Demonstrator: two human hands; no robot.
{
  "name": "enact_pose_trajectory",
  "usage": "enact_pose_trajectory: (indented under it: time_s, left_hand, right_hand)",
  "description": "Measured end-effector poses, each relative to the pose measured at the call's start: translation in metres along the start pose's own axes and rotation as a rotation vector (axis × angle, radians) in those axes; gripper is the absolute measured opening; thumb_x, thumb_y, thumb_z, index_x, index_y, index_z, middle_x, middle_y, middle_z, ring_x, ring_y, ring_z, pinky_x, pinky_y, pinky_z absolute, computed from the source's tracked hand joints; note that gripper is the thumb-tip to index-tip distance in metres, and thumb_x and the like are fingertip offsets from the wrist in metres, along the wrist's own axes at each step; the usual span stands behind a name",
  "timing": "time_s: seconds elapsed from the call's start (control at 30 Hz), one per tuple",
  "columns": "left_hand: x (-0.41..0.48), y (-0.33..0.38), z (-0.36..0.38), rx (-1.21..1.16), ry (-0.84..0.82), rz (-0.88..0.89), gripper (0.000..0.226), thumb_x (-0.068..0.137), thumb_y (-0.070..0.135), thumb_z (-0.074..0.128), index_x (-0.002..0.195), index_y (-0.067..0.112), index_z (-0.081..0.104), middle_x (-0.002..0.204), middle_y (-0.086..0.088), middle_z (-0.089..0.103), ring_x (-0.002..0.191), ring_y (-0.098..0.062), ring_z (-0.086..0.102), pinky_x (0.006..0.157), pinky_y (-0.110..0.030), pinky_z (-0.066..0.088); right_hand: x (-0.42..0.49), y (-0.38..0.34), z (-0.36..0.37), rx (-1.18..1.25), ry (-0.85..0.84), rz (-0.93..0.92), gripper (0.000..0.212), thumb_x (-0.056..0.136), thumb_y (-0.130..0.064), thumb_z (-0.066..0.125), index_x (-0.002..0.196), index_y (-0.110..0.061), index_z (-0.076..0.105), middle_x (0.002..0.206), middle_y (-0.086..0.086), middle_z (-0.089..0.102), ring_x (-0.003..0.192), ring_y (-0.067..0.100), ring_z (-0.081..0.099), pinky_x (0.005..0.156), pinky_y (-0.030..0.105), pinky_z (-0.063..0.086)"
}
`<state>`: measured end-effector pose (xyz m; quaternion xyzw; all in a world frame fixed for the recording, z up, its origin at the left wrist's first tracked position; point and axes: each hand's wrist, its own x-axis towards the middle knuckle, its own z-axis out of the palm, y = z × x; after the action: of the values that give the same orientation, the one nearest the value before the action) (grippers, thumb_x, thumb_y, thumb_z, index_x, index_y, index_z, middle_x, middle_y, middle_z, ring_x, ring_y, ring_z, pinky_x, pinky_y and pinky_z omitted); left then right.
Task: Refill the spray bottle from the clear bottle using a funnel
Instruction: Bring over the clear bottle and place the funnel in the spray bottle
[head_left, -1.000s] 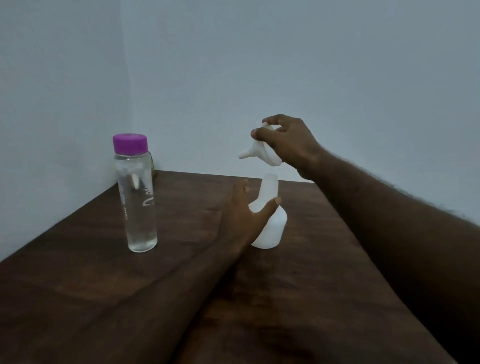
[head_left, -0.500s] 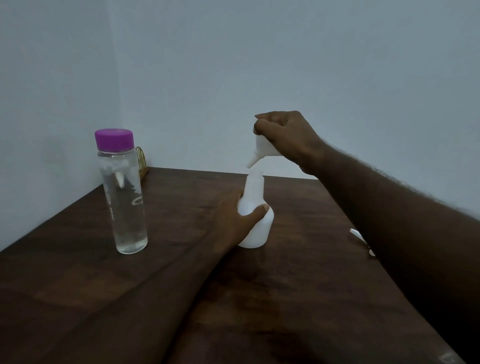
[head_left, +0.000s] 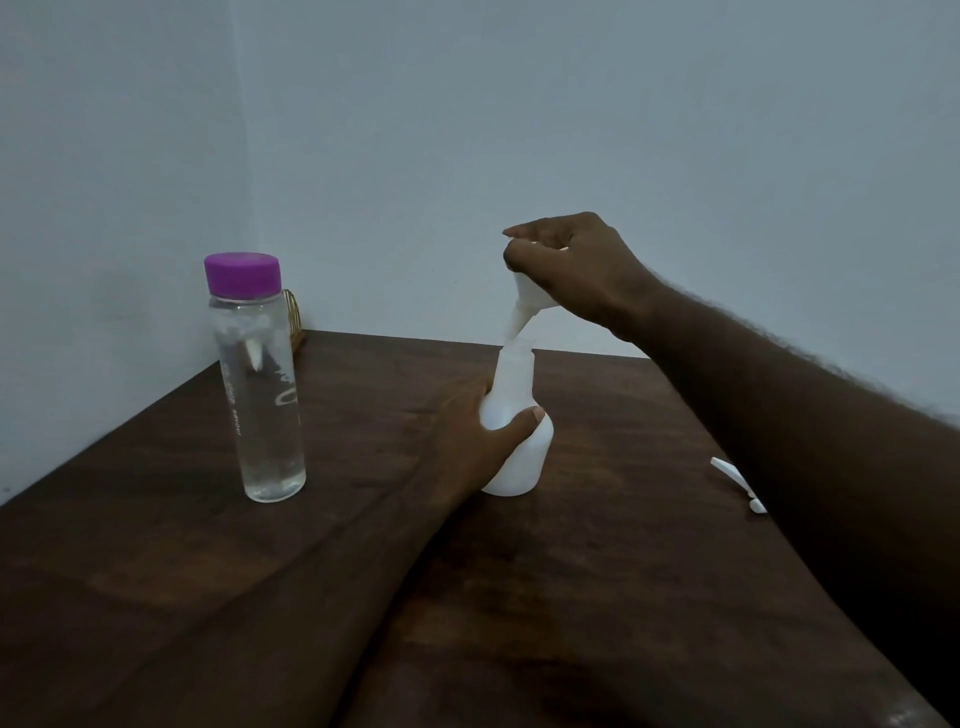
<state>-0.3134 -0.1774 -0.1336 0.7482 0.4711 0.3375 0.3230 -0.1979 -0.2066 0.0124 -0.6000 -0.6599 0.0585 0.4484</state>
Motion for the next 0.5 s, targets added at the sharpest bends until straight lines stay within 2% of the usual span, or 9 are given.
enact_pose_trajectory:
  time_s: [0.07,0.13,0.23,0.33,0.4,0.47,0.5]
  left_hand:
    - [-0.0008,-0.0003,-0.0004,-0.008,-0.006,-0.002,0.071,0.084,0.057,0.061,0.141,0.021,0.038,0.142,-0.002,0.048,0.122,-0.018,0.05,0.098,-0.029,0.04]
    - [-0.0014,0.0005,-0.0011,-0.007,-0.002,-0.001,0.07,0.084,0.057,0.06,0.14,0.02,0.039,0.141,-0.001,0.049,0.121,-0.018,0.05,0.095,-0.027,0.039]
    - [-0.0014,0.0005,-0.0003,-0.016,0.014,0.005,0.068,0.085,0.056,0.06,0.138,0.019,0.042,0.139,-0.002,0.051,0.114,-0.015,0.051,0.088,-0.023,0.036]
    - [-0.0005,-0.0007,0.0002,-0.023,0.019,0.004,0.069,0.084,0.056,0.061,0.138,0.019,0.041,0.139,-0.001,0.051,0.117,-0.016,0.051,0.091,-0.025,0.039]
    - [0.0012,-0.0026,0.0011,-0.036,0.014,0.007,0.069,0.083,0.057,0.062,0.139,0.02,0.041,0.139,-0.001,0.051,0.119,-0.017,0.051,0.093,-0.026,0.04]
    - [0.0022,-0.0026,0.0008,-0.036,-0.007,0.0,0.071,0.084,0.057,0.061,0.14,0.021,0.039,0.141,-0.001,0.049,0.122,-0.018,0.05,0.097,-0.028,0.04]
    - [0.0024,-0.0023,0.0007,-0.03,-0.017,-0.006,0.072,0.084,0.058,0.06,0.141,0.021,0.038,0.142,-0.001,0.048,0.124,-0.018,0.049,0.099,-0.03,0.039]
  right_hand:
    - [-0.0018,-0.0024,-0.0002,-0.019,0.007,-0.002,0.024,0.081,-0.033,0.06,0.08,-0.014,0.074,0.112,-0.004,0.072,0.101,0.013,0.065,0.083,0.032,0.054]
    - [-0.0031,-0.0037,-0.0004,-0.03,0.008,-0.005,0.023,0.081,-0.033,0.06,0.073,-0.015,0.071,0.113,-0.002,0.072,0.101,0.015,0.064,0.082,0.035,0.054]
    - [-0.0019,-0.0024,-0.0013,-0.019,0.011,0.001,0.022,0.082,-0.032,0.06,0.064,-0.023,0.069,0.109,-0.008,0.072,0.102,0.009,0.064,0.081,0.029,0.053]
    - [-0.0019,-0.0027,-0.0012,-0.001,0.01,-0.007,0.03,0.08,-0.032,0.059,0.051,-0.03,0.065,0.102,-0.011,0.073,0.103,0.009,0.065,0.076,0.026,0.052]
    - [-0.0029,-0.0031,-0.0013,-0.028,-0.007,0.0,0.024,0.08,-0.034,0.06,0.057,-0.031,0.066,0.105,-0.014,0.072,0.101,0.006,0.064,0.076,0.024,0.051]
    - [-0.0048,-0.0017,0.0014,-0.099,-0.056,0.001,0.011,0.081,-0.036,0.061,0.074,-0.031,0.069,0.115,-0.015,0.07,0.103,0.002,0.061,0.076,0.019,0.048]
    - [-0.0066,-0.0007,0.0041,-0.136,-0.084,0.002,0.012,0.081,-0.037,0.062,0.083,-0.03,0.071,0.119,-0.015,0.068,0.106,0.002,0.06,0.076,0.017,0.046]
